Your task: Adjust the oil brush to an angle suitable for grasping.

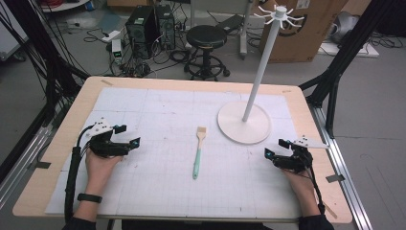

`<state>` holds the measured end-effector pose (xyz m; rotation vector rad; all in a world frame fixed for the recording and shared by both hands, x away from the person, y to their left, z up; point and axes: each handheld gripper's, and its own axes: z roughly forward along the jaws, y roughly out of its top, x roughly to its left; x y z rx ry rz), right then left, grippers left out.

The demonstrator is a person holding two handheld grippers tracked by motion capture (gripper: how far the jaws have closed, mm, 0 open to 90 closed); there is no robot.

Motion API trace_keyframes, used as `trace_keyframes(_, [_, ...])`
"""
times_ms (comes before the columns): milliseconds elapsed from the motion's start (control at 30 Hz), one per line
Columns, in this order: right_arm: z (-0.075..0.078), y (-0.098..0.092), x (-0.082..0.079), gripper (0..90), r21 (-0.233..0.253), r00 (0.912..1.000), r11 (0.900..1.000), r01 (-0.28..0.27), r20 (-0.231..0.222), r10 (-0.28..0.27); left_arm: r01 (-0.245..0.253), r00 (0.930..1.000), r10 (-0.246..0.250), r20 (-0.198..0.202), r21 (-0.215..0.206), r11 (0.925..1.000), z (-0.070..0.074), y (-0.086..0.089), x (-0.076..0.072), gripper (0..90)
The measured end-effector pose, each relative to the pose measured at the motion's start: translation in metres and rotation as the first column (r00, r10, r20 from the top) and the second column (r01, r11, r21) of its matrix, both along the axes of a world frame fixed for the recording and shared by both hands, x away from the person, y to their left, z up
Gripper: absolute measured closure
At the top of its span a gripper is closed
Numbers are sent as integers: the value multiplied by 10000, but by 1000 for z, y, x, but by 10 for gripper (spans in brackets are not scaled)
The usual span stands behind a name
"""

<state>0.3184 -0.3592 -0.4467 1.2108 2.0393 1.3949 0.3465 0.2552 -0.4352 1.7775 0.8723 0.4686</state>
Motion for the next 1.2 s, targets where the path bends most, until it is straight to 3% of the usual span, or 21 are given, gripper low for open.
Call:
trace_keyframes(433, [0,0,0,171,-29,10000,10000,-9,2,9,128,9999,-128,39,-177,9998,3,-3,-3,180])
trace_keyframes(767, [0,-1,0,171,46,10000,10000,15,-52,-14,723,9972,-710,233,-619,9955,7,-13,-8,243])
trace_keyframes(900, [0,0,0,171,46,10000,10000,14,-57,-14,1276,9918,-1279,2,-729,9891,9,-26,-9,323])
trace_keyframes(1100, [0,-1,0,171,76,10000,10000,0,-83,1,2124,9772,-2120,140,-687,9748,17,-58,-16,501])
trace_keyframes(1200, [0,-1,0,171,71,10000,10000,4,-70,-4,2296,9733,-2289,172,-610,9714,17,-68,-18,588])
